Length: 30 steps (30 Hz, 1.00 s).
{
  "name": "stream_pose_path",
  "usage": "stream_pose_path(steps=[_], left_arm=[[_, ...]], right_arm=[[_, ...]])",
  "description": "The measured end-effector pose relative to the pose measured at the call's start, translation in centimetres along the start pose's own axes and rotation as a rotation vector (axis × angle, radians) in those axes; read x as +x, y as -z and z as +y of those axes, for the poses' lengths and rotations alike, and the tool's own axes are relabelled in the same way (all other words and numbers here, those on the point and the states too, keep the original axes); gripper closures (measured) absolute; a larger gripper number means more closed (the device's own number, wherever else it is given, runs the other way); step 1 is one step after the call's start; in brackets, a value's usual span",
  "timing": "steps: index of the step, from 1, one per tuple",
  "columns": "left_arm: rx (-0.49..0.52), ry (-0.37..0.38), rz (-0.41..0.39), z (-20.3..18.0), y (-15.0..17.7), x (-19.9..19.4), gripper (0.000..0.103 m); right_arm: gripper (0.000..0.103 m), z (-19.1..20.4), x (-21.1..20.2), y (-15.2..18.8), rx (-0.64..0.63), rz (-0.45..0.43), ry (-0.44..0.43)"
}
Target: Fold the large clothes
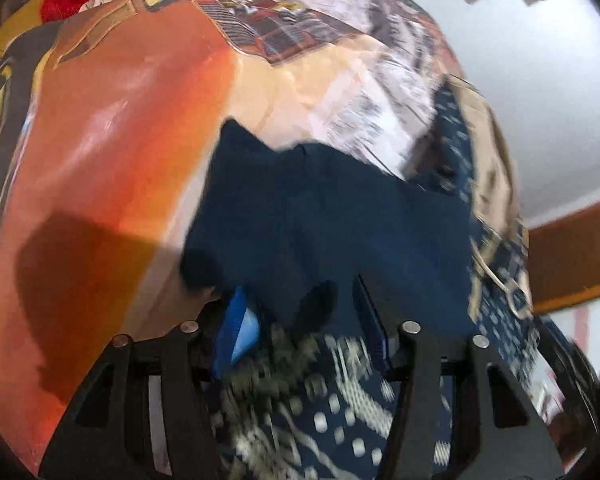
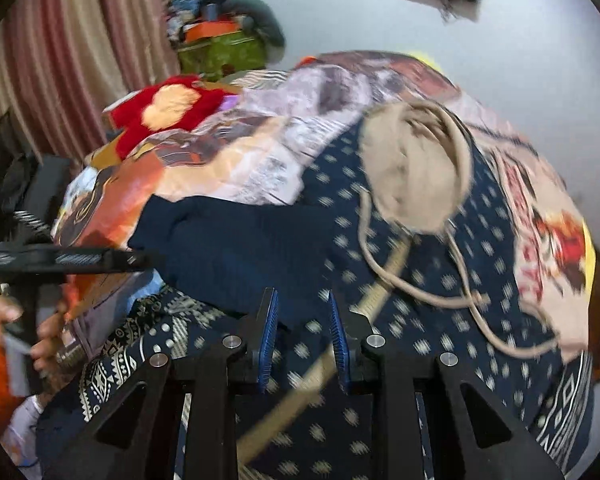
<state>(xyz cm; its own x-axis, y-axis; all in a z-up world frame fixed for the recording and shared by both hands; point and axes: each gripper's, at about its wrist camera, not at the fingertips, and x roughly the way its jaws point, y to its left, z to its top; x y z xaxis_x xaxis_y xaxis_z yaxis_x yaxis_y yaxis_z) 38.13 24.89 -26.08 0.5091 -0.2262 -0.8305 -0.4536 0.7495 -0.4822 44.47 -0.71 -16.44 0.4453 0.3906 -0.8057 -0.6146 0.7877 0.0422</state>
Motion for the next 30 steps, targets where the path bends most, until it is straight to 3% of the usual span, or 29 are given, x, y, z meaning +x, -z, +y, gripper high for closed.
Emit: stream_pose_path(steps=[1, 3, 5, 10, 13, 14, 15, 18, 24, 30], left_arm=[[-0.006, -0.012, -0.006, 0.0, -0.4, 0.3, 0.066], [-0.01, -0.063, -0.027, -0.3, -1.0, 0.8, 0.093], [0.017, -0.116, -0.066, -0.8, -1.3, 0.4, 0.095], [0.154, -0.139, -0.185, -4.7, -1.3, -3.2, 0.095], [0.274, -0.109, -0.263, -9.3, -1.0, -6.5, 0.095], [0.321, -0.087, -0.286, -11.2, -0.8, -7.6, 0.095], [0.36, -0.062, -0.303, -13.0, -0.6, -8.5, 0.095], [0.471, 0.017, -0.325, -18.7, 0.4, -10.3, 0.095], [0.651, 0.166, -0.263, -28.8, 4.2, -9.7, 0.095], [0.803, 0.275, -0.051, -36.2, 9.2, -4.4, 0.095]], right_arm=[[0.081, -0.8, -0.3, 0.3, 0.021, 0.003, -0.004], [0.081, -2.5, -1.1, 0.9, 0.062, 0.005, -0.008], [0.081, -4.0, -2.2, 1.5, 0.093, -0.005, -0.008], [0.077, -6.8, -4.9, 3.1, 0.139, -0.056, 0.027], [0.049, -8.1, -6.6, 4.0, 0.172, -0.101, 0.037], [0.03, -8.5, -7.4, 4.3, 0.186, -0.125, 0.037], [0.019, -8.8, -8.2, 4.7, 0.199, -0.156, 0.033], [0.018, -9.1, -10.3, 5.3, 0.208, -0.23, 0.032], [0.017, -10.4, -14.3, 6.7, 0.213, -0.28, 0.09], [0.015, -13.7, -17.9, 9.4, 0.257, -0.302, 0.169]])
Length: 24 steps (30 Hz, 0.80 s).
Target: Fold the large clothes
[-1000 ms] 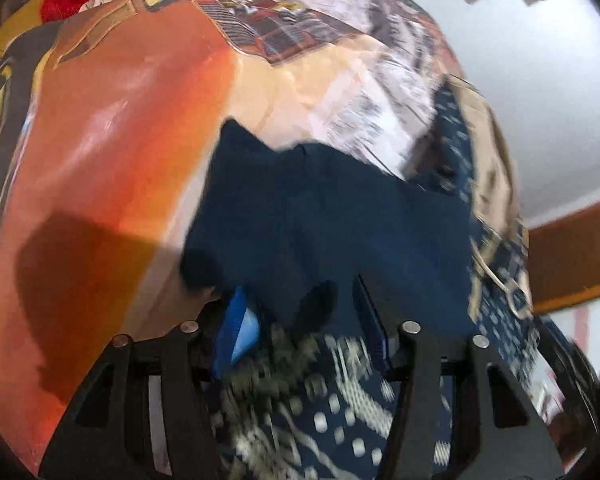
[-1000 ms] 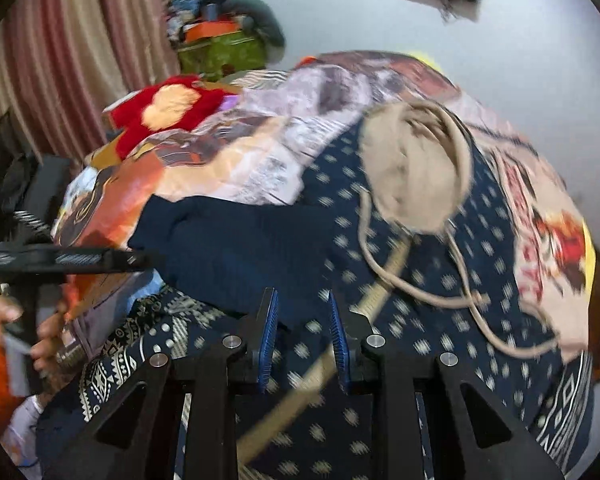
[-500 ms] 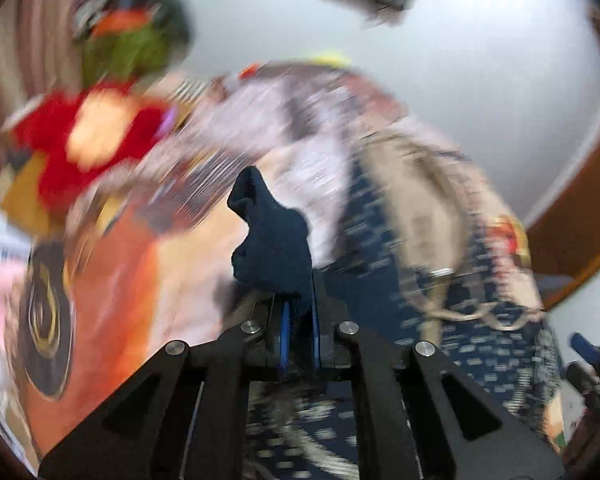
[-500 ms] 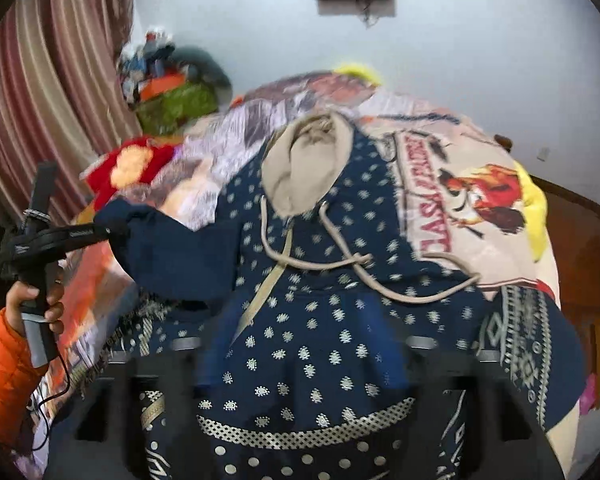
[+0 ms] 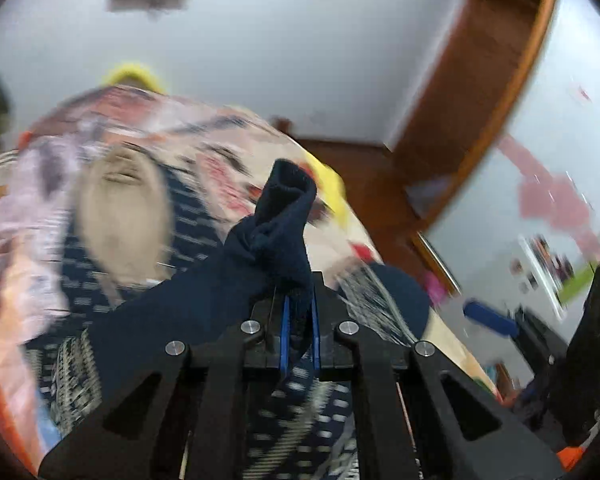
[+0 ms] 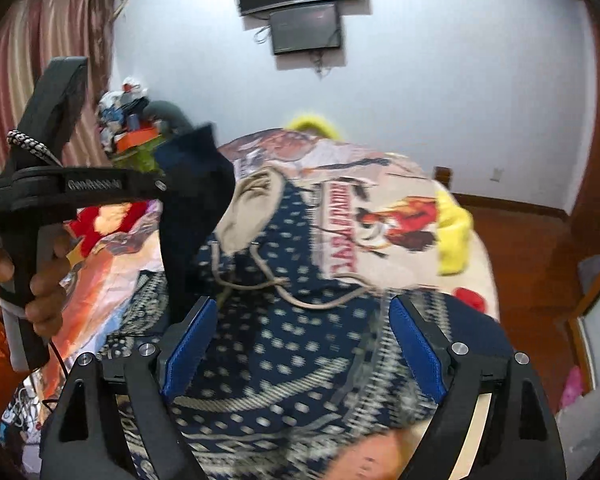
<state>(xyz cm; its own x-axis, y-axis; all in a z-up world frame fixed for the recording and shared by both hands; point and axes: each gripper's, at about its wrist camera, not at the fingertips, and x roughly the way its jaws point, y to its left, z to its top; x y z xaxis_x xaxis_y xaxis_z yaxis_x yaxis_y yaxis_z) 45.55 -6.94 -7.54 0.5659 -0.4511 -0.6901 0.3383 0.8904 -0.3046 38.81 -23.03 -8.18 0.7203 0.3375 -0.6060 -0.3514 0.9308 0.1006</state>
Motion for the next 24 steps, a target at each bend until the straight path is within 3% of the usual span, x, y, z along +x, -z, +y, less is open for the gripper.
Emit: stream_pose_path(steps=[3, 6, 10, 13, 15, 19, 22, 24], left_arm=[[0.062, 0.007, 0.124, -2.0, 1.3, 4.6, 0.095], [0.052, 0.017, 0.269, -2.1, 3.9, 8.8, 0.095], [0.046, 0.022, 0.368, -1.6, 6.7, 9.5, 0.091], [0.087, -0.021, 0.325, -0.1, 7.5, 6.2, 0.073], [0.09, -0.071, 0.252, 1.9, 7.9, 3.3, 0.045], [0.077, -0.193, 0.131, 6.5, 9.3, -2.7, 0.039], [0.036, -0.304, 0.105, 11.0, 11.5, -5.7, 0.034], [-0.007, -0.363, 0.132, 14.4, 13.5, -6.5, 0.034]], right_arm=[[0.012, -2.1, -1.0, 0.8, 0.026, 0.007, 0.03], [0.012, -4.0, -1.1, 1.9, 0.069, 0.052, 0.039], [0.012, -5.2, 0.1, 3.3, 0.134, 0.127, 0.008], [0.012, -5.0, 1.8, 4.1, 0.158, 0.184, -0.022], [0.012, -4.5, 3.2, 4.4, 0.161, 0.219, -0.042], [0.012, -3.4, 6.7, 4.7, 0.178, 0.287, -0.079], [0.012, -2.4, 9.2, 5.0, 0.191, 0.363, -0.12], [0.012, -1.9, 10.6, 5.1, 0.212, 0.404, -0.145]])
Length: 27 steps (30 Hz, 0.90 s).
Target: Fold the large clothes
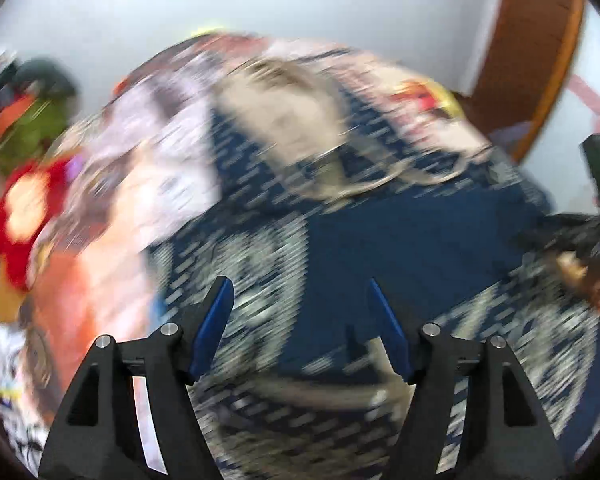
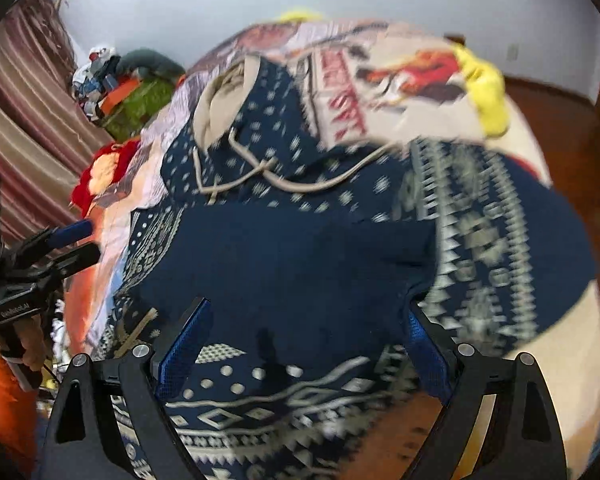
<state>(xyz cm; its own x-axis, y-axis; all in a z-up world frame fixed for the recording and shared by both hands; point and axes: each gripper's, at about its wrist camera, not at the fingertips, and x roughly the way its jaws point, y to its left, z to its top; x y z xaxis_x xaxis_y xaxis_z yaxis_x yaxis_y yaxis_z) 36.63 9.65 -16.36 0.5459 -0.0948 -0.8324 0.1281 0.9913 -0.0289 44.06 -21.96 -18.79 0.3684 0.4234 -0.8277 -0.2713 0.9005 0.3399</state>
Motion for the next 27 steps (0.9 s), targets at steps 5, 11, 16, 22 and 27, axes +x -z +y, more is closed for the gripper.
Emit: stream_pose_path(steps=[5, 11, 16, 22, 27], left_arm=[[-0.118, -0.065, 0.155, 6.9, 5.4, 3.3, 0.035], [-0.237, -0.118, 0.251, 9.8, 9.2, 7.4, 0.034], [-0.303, -0.132, 0.199, 11.0, 9.4, 7.3, 0.034], [-0.319, -0.268, 0.174, 11.2, 9.3, 5.9, 0.034], [-0.289, -0.272, 0.176, 9.8, 9.4, 3.8, 0.034]], right_arm=[[0.012, -0.2, 2.4, -0.5, 0.062, 0.096, -0.004], [0.012, -0.9, 2.1, -0.4, 0.122, 0.098, 0.001], [0.012, -1.8, -1.1, -0.3, 0.156, 0.051, 0.027], [0.012, -6.1, -6.4, 0.1, 0.241, -0.068, 0.105], [0.012, -12.6, -7.8, 1.4, 0.445, -0.071, 0.092]])
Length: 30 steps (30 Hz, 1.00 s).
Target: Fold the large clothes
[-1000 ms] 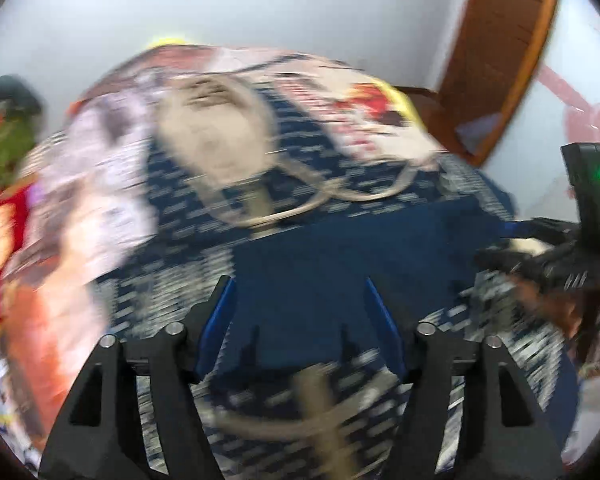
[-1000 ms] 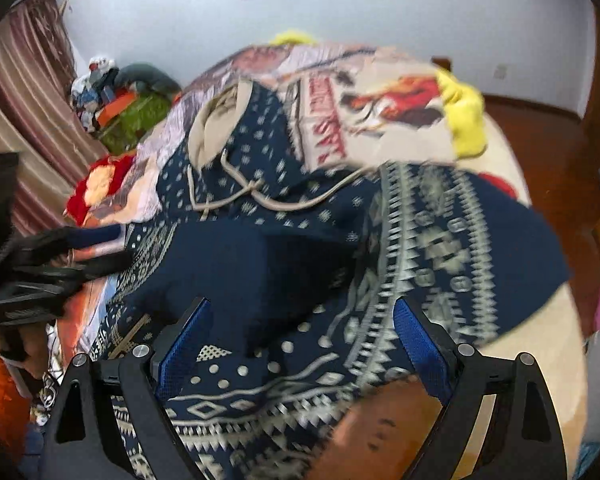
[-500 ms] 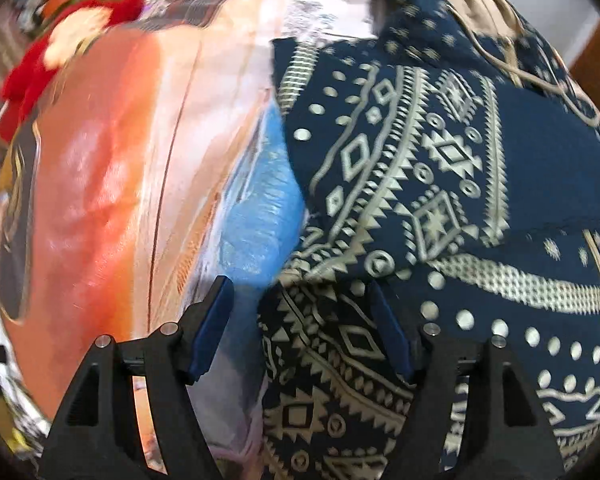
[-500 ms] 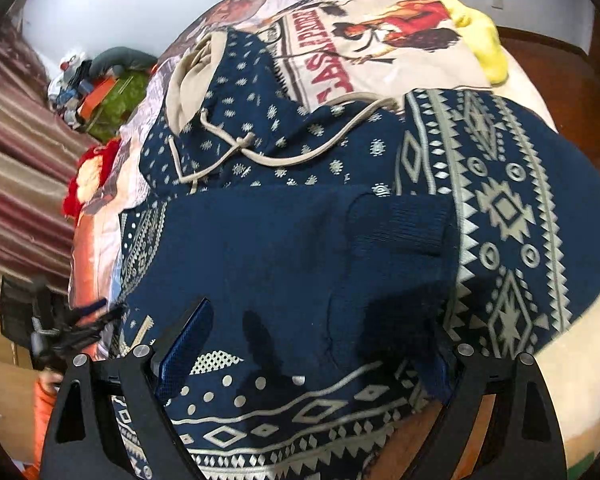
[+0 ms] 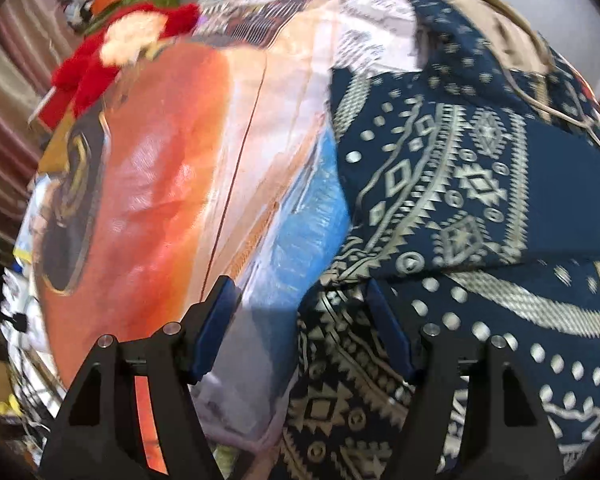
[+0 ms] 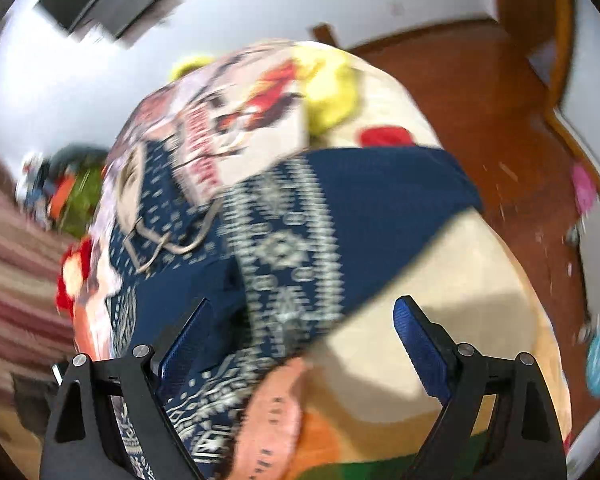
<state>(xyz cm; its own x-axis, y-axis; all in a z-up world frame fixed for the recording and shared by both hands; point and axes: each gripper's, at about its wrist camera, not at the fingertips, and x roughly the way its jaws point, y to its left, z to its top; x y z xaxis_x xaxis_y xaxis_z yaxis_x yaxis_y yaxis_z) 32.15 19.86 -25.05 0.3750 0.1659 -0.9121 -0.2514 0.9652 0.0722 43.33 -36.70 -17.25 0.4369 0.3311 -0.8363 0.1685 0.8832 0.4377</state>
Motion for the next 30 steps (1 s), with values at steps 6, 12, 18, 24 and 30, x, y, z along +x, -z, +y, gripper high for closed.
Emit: stream_pose_path(steps=[6, 12, 18, 24, 30], left_arm=[[0.056, 0.031, -0.101, -2.6, -1.0, -5.3, 0.034], [0.067, 0.104, -0.158, -6.4, -4.4, -6.8, 0.034], [0.132, 0.135, -0.159, -11.2, -6.1, -5.5, 0.034], [0.163, 0.159, -0.132, -14.3, -6.1, -3.9, 0.034], [0.216, 0.11, -0.159, -14.7, -5.2, -4.4, 0.034]], right_arm=[[0.012, -5.4, 2.4, -1.2, 0.174, 0.038, -0.058], [0.021, -7.5, 5.0, -3.3, 0.255, -0.011, -0.099], [0.028, -9.2, 7.4, -5.5, 0.334, -0.042, -0.119], [0.062, -8.8, 7.2, -6.7, 0.284, -0.116, -0.039], [0.091, -9.0, 6.2, -6.5, 0.265, -0.177, -0.051]])
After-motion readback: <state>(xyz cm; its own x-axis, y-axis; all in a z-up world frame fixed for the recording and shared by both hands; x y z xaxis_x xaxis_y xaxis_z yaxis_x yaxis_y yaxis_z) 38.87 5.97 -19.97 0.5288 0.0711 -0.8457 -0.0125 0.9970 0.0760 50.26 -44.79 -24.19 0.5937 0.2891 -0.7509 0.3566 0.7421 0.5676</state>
